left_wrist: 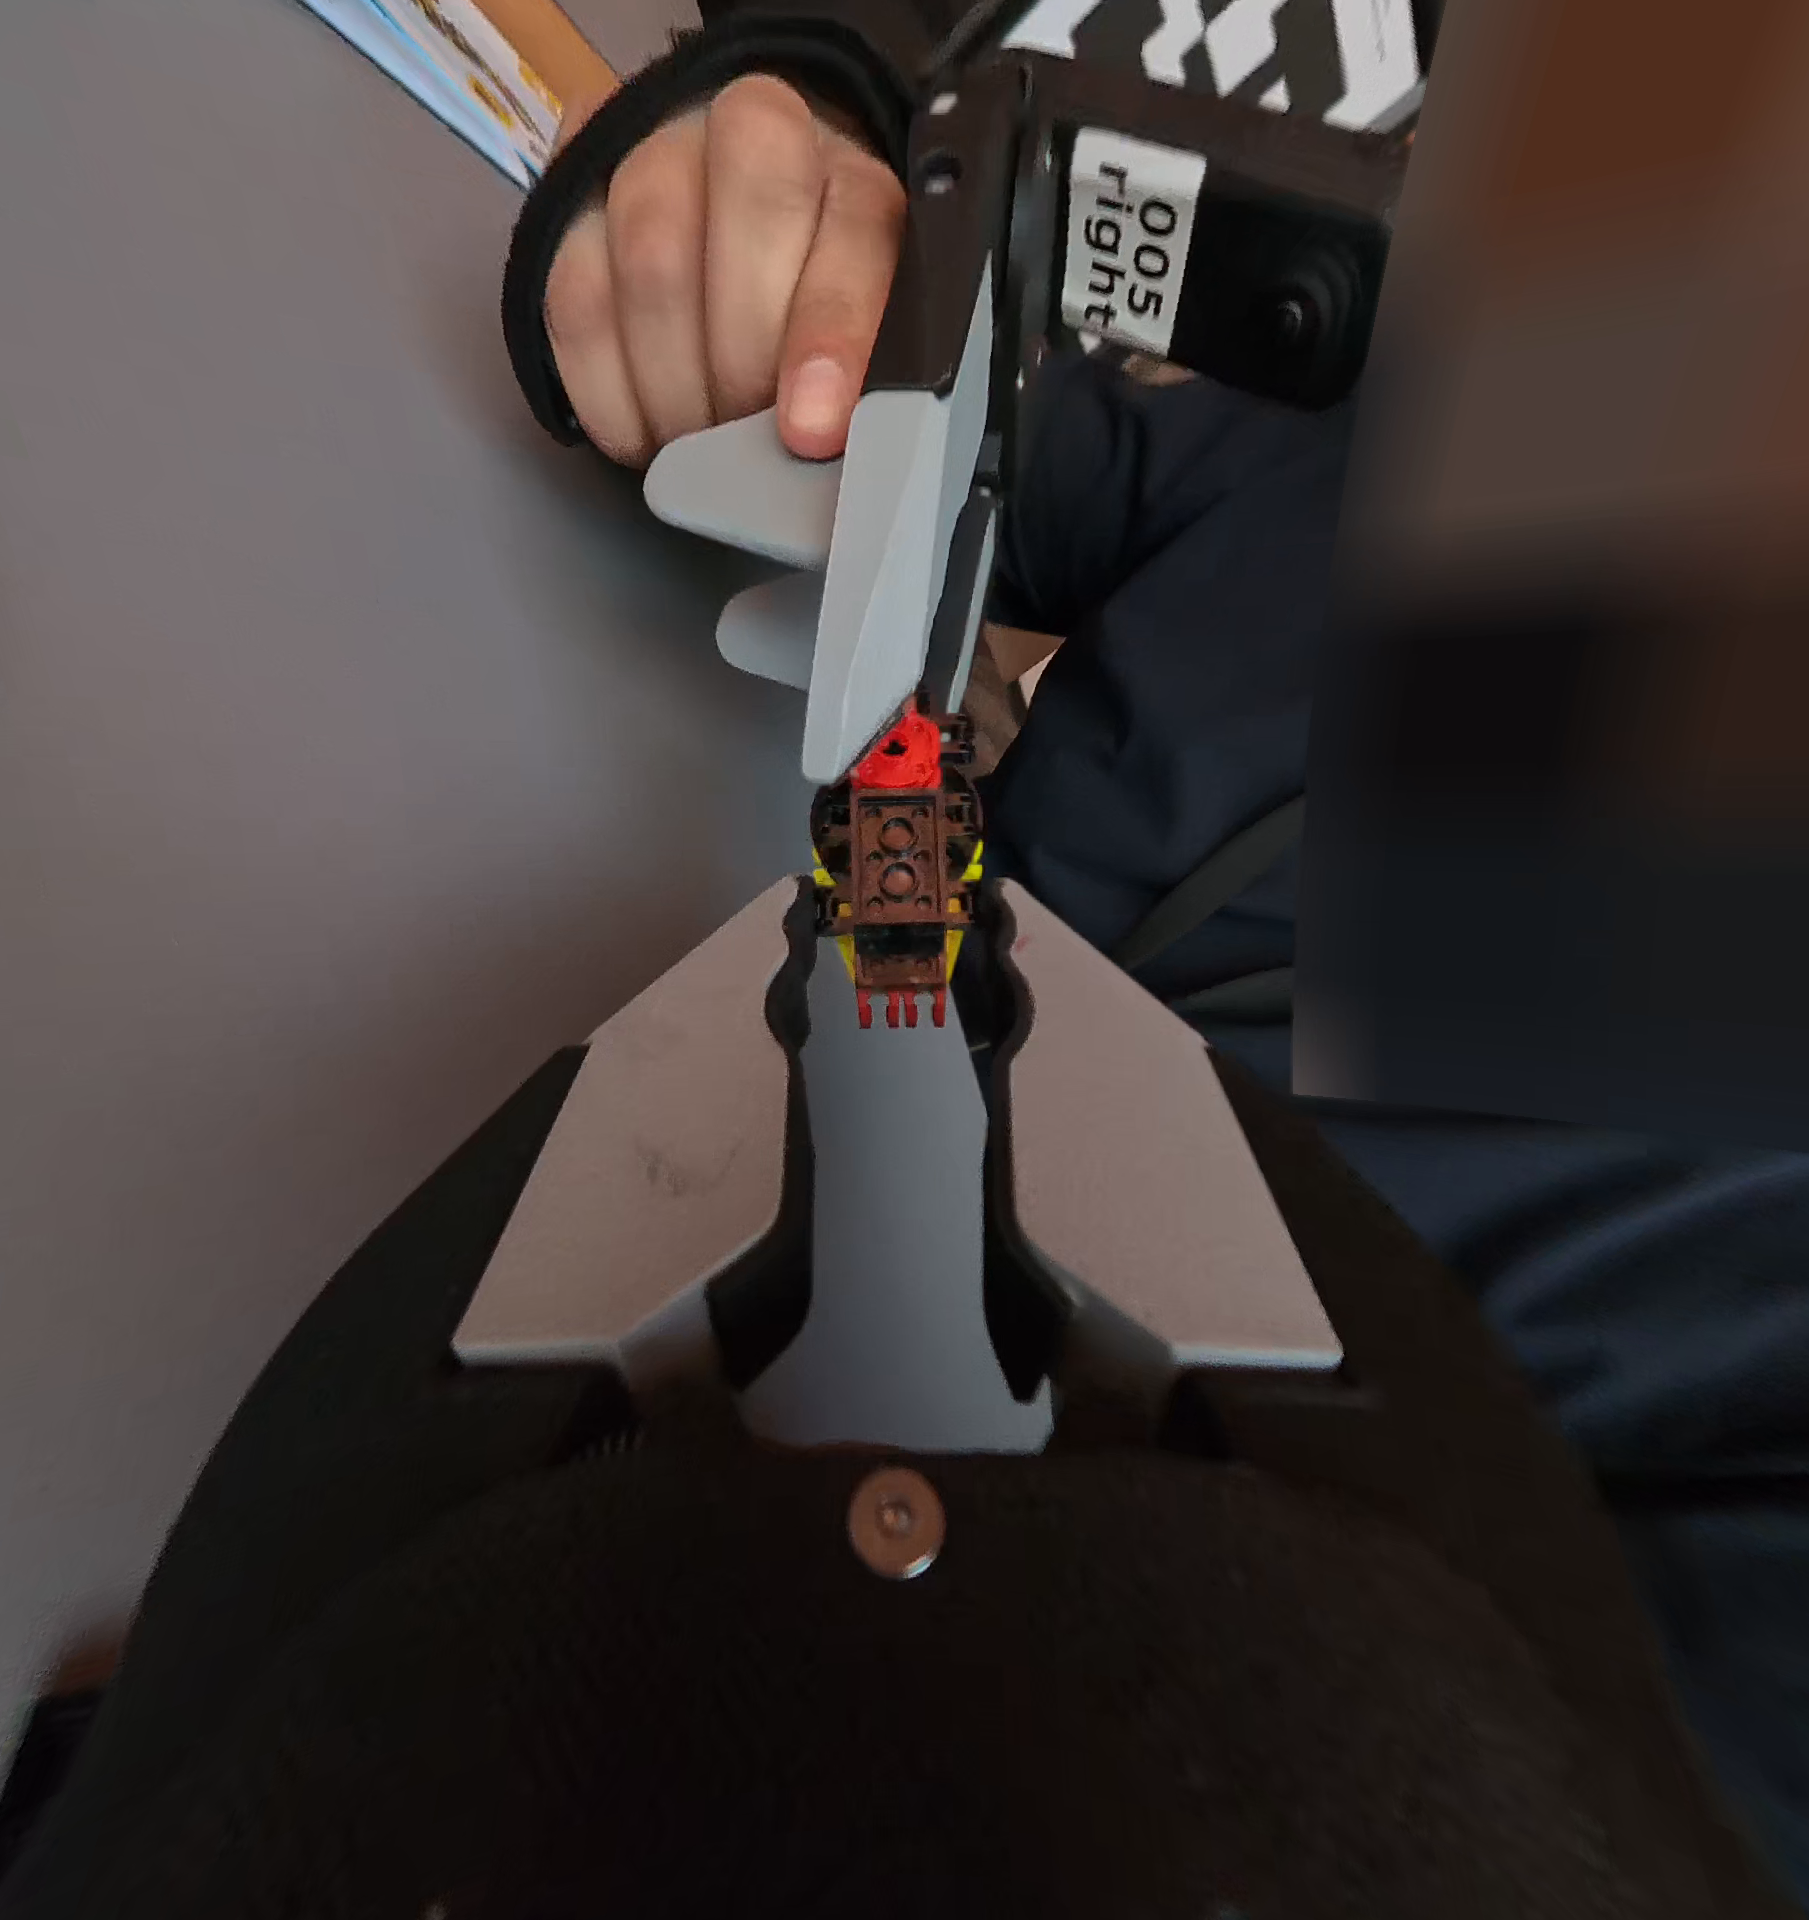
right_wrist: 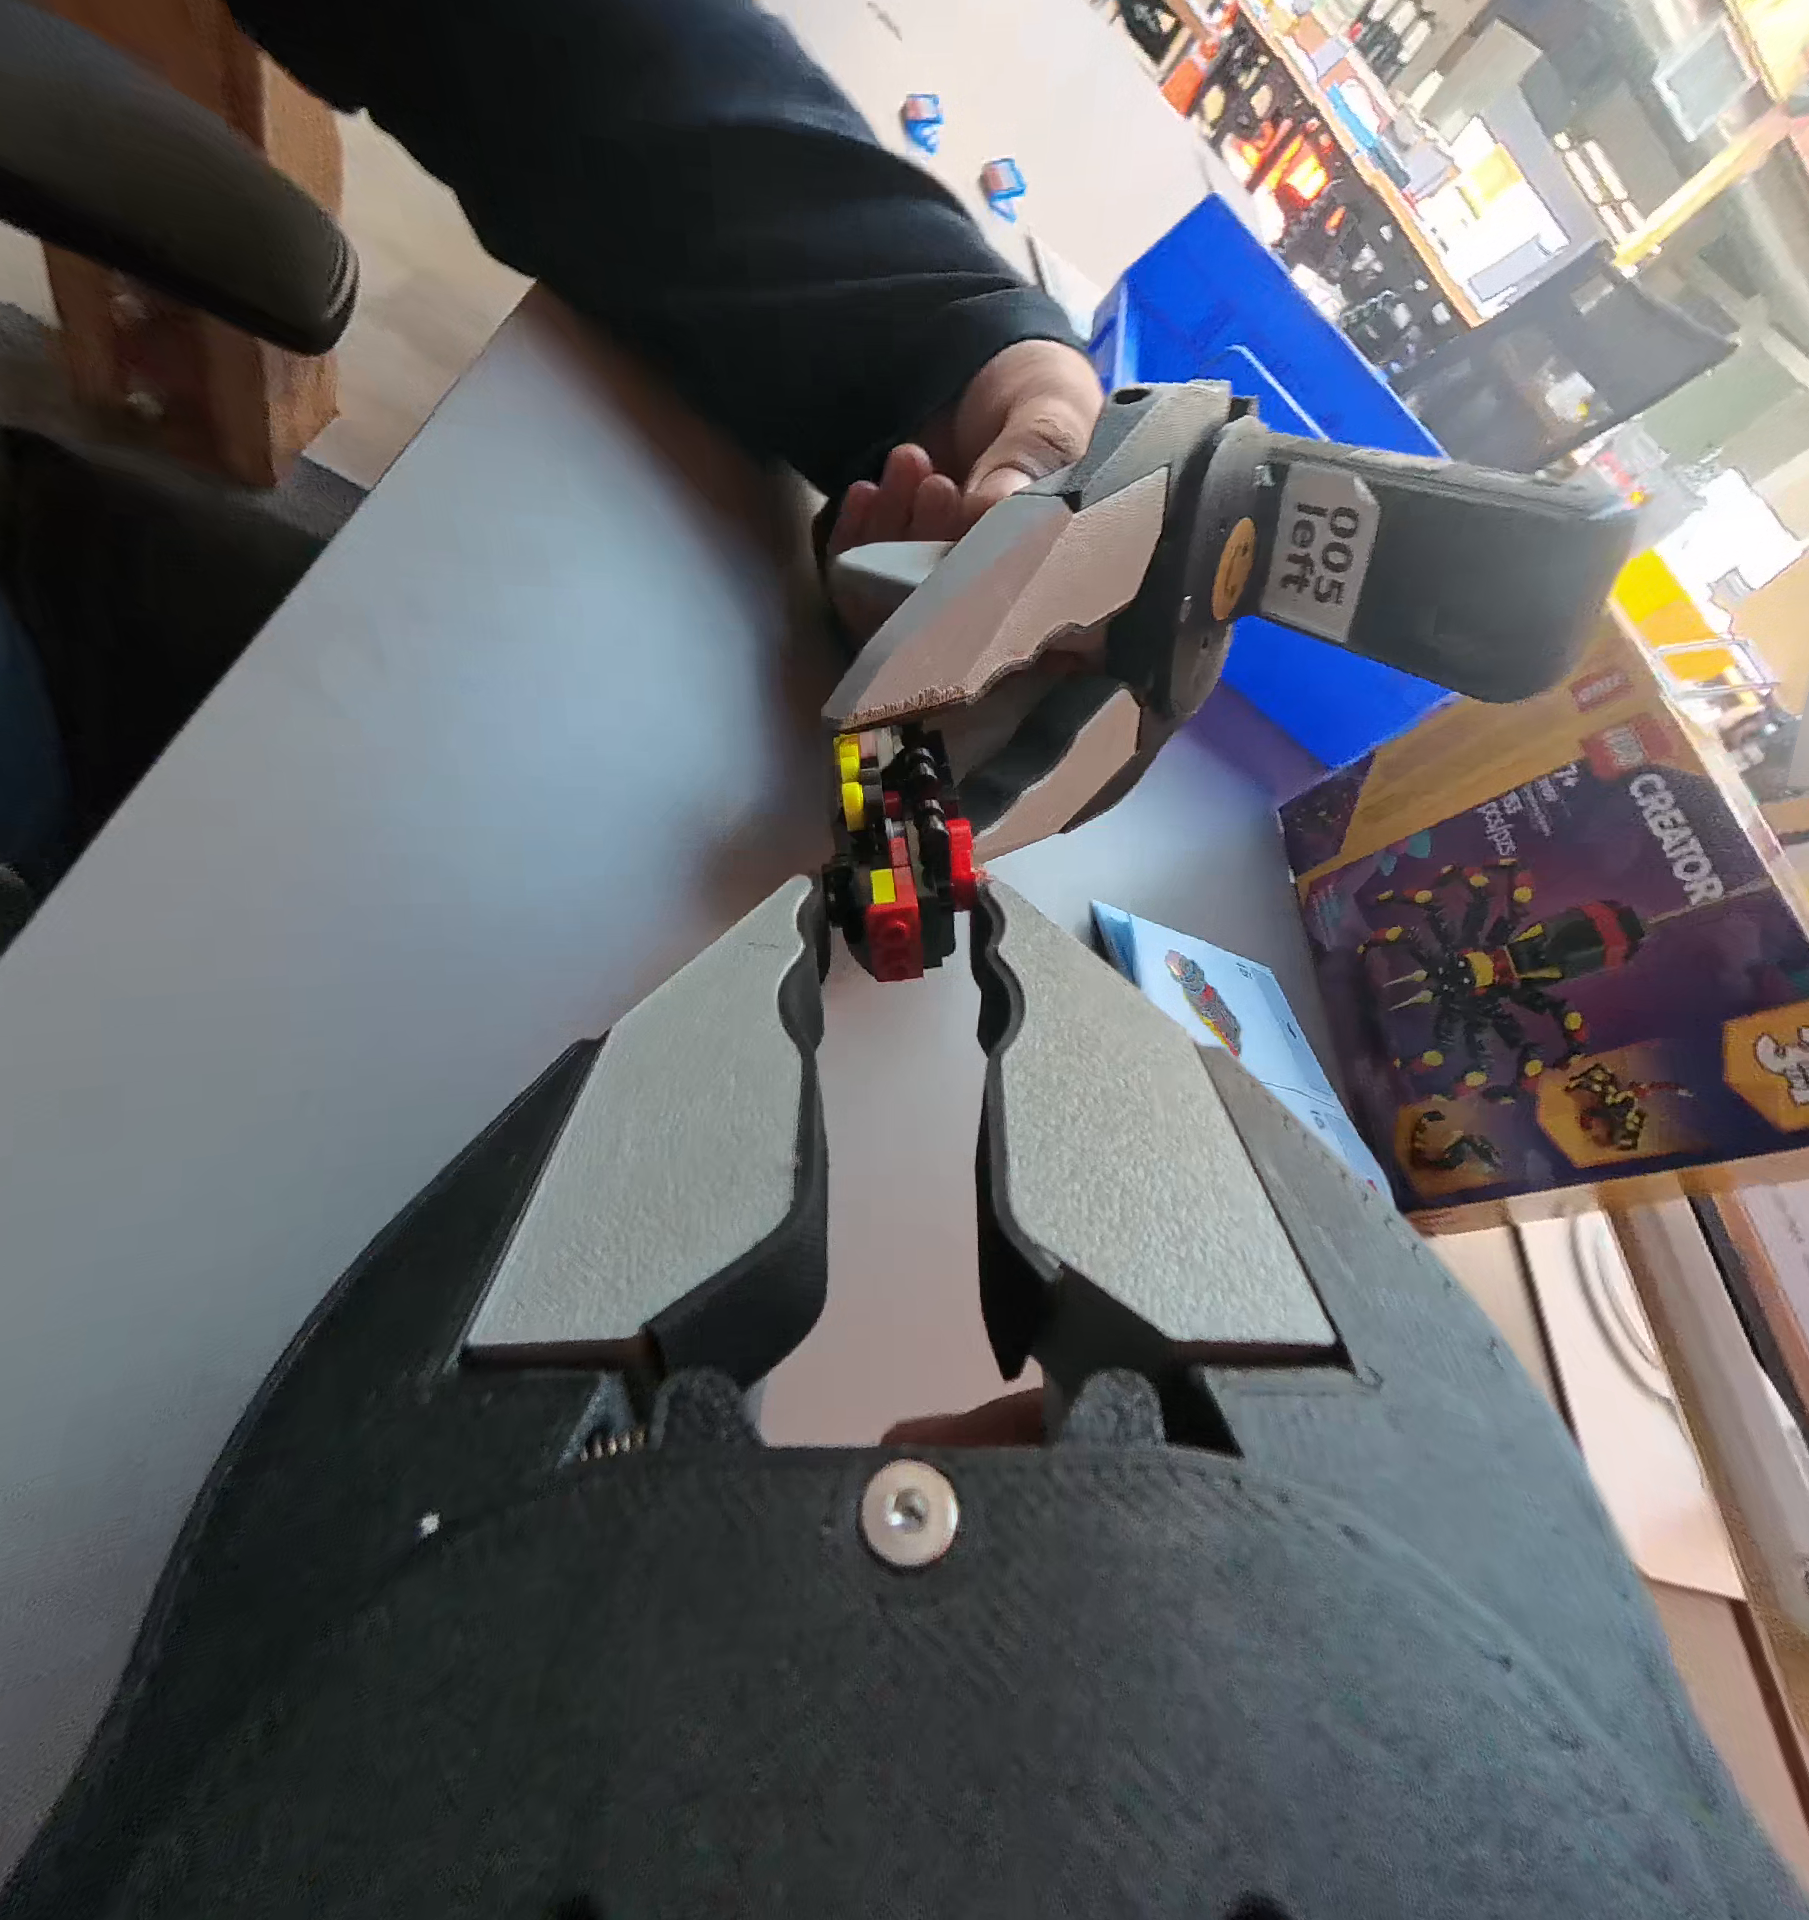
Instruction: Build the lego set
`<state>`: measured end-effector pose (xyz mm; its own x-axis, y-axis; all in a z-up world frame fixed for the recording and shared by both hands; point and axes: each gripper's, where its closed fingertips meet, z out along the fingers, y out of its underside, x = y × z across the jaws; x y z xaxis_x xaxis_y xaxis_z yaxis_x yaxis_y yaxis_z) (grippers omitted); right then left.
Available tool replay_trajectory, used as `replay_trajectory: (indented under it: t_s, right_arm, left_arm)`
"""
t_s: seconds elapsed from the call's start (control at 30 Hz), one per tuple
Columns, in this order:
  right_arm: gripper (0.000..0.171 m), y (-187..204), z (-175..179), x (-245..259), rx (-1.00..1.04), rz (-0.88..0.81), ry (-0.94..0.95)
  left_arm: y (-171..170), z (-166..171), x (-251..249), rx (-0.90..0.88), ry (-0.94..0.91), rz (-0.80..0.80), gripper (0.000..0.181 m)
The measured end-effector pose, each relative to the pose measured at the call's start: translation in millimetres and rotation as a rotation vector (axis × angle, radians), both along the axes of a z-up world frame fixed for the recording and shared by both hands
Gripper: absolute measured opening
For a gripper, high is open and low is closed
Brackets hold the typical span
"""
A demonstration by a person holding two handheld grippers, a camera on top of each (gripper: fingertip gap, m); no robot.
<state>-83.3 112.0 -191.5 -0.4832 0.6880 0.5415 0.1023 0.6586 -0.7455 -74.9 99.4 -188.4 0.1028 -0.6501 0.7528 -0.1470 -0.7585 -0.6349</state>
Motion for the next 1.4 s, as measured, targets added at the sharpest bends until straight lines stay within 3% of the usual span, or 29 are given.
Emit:
replay_trajectory:
  t_s: [0.57,1.4]
  right_arm:
    - [0.024,-8,19,2,-0.067,0.027,0.078]
    - [0.023,-29,25,12,0.029,0.075,0.103]
  left_arm:
    - [-1,10,-1,-0.019,-0.082,-0.016,0.03]
    - [-25,14,9,0.014,-0.098,-0.147,0.029]
